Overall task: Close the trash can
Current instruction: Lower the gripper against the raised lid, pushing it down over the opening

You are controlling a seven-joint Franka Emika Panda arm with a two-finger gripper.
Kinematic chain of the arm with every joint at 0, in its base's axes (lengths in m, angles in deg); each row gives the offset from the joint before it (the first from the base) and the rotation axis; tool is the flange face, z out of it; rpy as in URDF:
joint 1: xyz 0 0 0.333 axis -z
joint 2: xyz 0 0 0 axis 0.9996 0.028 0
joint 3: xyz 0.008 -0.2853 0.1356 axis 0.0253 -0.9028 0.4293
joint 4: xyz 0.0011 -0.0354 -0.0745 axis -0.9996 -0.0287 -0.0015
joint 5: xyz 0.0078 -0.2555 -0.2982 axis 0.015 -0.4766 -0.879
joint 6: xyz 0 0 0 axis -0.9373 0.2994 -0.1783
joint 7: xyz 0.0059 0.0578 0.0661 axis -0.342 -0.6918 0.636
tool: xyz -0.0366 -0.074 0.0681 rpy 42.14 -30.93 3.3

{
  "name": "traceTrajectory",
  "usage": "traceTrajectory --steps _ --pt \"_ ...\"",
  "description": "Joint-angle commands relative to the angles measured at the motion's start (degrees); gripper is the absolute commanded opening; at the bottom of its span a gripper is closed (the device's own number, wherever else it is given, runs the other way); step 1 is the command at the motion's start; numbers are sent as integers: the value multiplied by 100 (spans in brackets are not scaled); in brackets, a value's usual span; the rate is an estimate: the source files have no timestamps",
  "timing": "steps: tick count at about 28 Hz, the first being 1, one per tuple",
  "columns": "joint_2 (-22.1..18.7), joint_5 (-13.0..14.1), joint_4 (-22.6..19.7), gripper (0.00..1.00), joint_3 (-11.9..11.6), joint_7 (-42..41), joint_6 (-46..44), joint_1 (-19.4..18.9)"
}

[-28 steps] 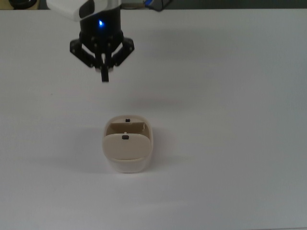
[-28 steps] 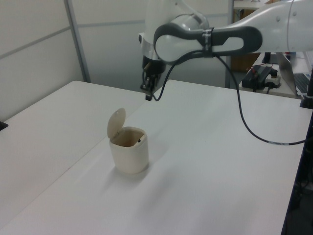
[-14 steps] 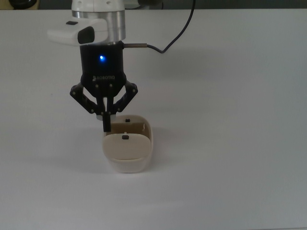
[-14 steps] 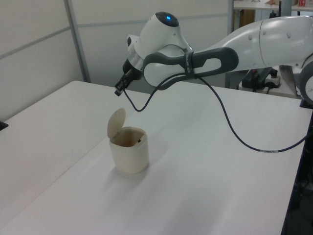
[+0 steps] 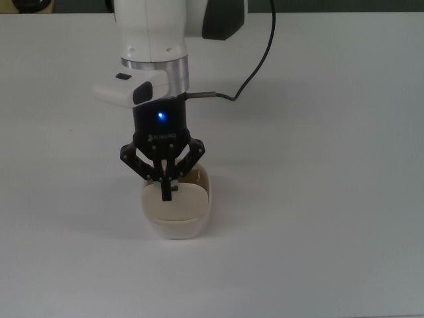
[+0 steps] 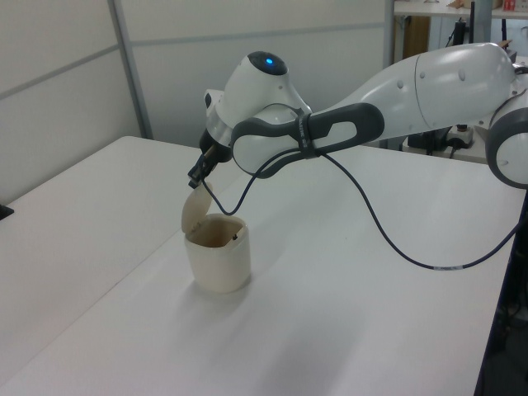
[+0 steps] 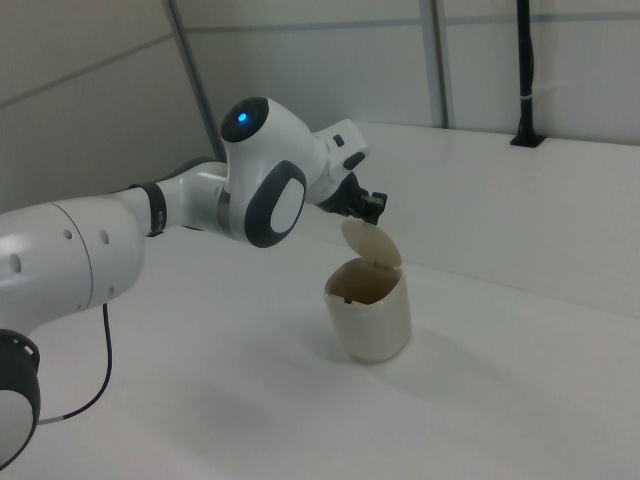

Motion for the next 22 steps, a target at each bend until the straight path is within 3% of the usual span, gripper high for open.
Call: traceTrajectory --steps 1,6,22 --pt "-26 115 17 0 -32 -15 -14 -52" --pt "-96 54 26 0 -41 -15 -891 -52" --pt "-70 -236 0 0 -67 -15 -2282 -61"
